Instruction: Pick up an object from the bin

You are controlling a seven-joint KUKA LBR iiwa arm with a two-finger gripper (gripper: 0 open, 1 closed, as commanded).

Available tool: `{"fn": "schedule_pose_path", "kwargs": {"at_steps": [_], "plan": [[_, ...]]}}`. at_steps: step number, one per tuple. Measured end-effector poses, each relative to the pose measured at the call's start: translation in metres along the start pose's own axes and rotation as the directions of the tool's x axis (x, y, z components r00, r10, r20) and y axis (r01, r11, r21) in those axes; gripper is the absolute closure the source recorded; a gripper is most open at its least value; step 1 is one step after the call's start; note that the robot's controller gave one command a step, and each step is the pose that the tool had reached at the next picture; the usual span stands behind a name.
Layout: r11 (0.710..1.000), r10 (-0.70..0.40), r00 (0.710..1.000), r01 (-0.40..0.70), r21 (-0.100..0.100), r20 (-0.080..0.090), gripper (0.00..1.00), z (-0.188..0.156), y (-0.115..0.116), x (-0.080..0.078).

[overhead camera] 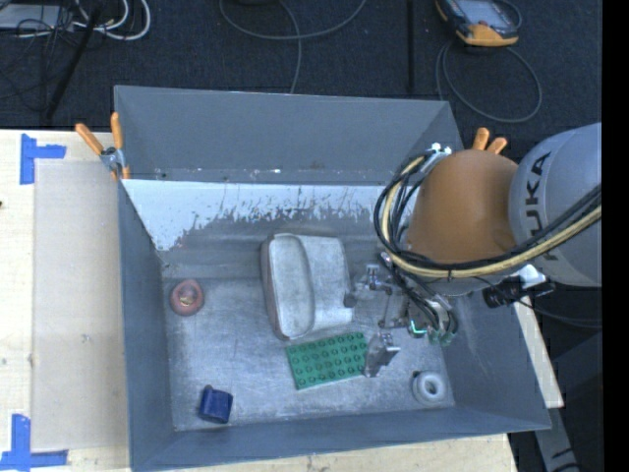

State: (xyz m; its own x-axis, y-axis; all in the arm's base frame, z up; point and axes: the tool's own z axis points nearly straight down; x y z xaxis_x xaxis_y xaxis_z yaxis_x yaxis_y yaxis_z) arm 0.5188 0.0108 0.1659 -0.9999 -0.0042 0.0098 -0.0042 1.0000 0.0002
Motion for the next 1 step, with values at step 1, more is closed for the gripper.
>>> {"fn": "schedule_pose_path", "kwargs": {"at_steps": [1], "plan": [[0.997, -0.082, 0.996, 0.082, 0.003, 0.022, 0.0, 0.0589, 0.0056, -0.0251]]}}
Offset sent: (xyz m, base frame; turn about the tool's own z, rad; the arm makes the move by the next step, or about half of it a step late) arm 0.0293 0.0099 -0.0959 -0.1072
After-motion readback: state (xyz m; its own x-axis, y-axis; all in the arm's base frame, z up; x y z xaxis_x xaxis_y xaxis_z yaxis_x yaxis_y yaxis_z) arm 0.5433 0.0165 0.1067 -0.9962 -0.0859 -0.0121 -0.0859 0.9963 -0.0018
